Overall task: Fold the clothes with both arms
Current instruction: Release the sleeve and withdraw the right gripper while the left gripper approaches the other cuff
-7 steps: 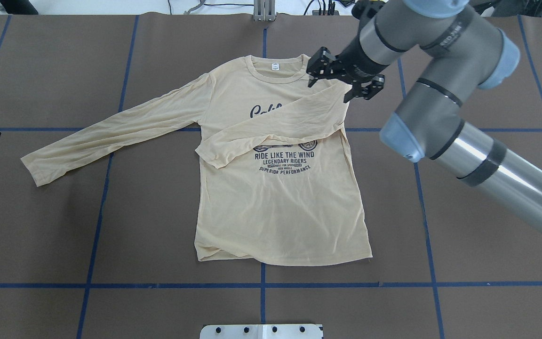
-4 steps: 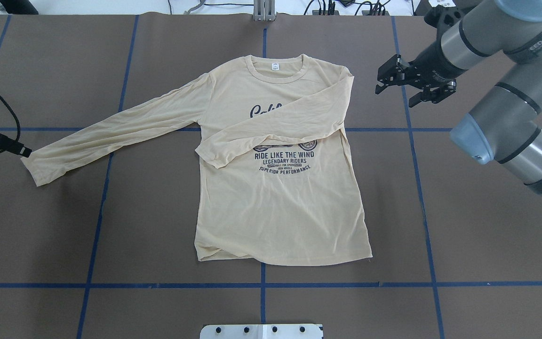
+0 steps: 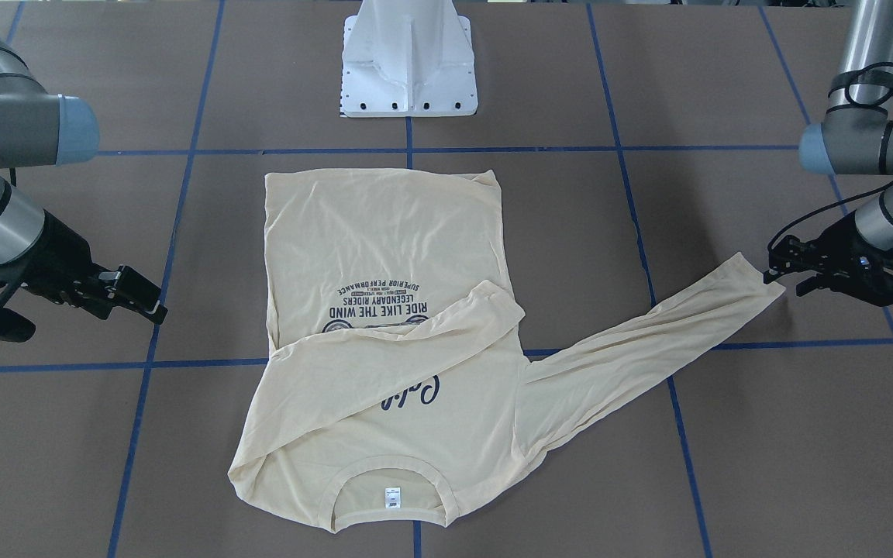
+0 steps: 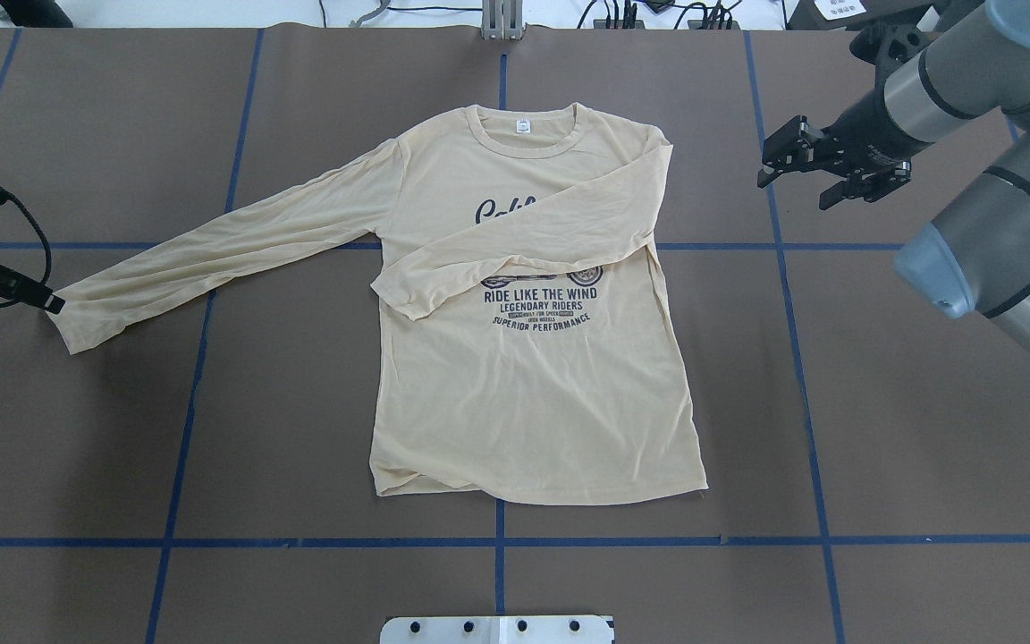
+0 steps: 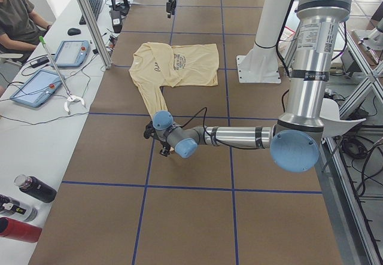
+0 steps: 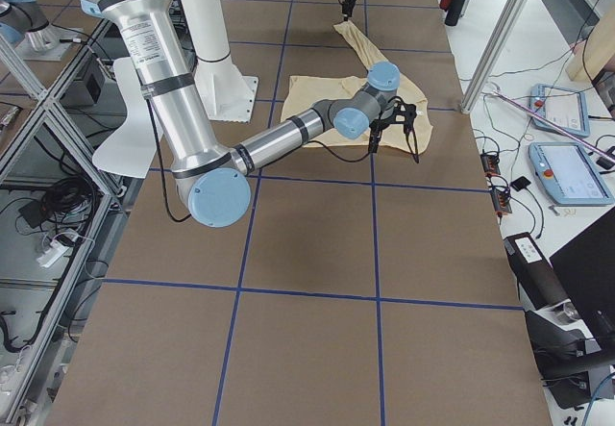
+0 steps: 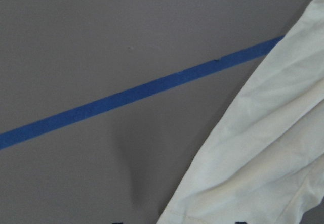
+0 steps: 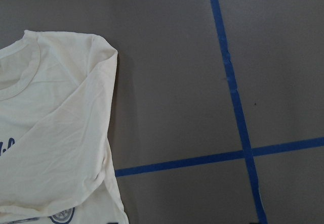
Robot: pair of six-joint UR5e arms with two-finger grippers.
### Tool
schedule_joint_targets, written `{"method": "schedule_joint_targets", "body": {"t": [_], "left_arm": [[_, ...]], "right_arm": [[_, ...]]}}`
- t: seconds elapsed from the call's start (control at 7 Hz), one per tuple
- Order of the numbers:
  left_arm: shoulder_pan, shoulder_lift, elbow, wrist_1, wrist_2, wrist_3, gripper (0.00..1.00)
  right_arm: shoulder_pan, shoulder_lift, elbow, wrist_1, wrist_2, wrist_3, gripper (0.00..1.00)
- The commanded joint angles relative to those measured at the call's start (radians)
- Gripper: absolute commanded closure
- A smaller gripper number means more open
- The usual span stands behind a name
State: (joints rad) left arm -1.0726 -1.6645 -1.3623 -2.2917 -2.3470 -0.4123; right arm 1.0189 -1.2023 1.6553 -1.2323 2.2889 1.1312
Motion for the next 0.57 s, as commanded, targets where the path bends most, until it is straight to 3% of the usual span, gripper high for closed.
{"method": "schedule_joint_targets", "body": {"t": [0.0,0.29,0.43], "left_arm": [[0.000,-0.007,0.009,0.003,-0.002,0.000,0.54],[0.000,-0.032,0.044,0.000,-0.002,0.003,0.54],[0.000,-0.034,0.045,0.000,-0.002,0.001,0.68]], "right_arm": [[0.000,0.000,0.001,0.001,0.000,-0.001,0.11],[0.001,0.000,0.008,0.001,0.000,-0.001,0.11],[0.001,0.000,0.008,0.001,-0.002,-0.001,0.11]]}}
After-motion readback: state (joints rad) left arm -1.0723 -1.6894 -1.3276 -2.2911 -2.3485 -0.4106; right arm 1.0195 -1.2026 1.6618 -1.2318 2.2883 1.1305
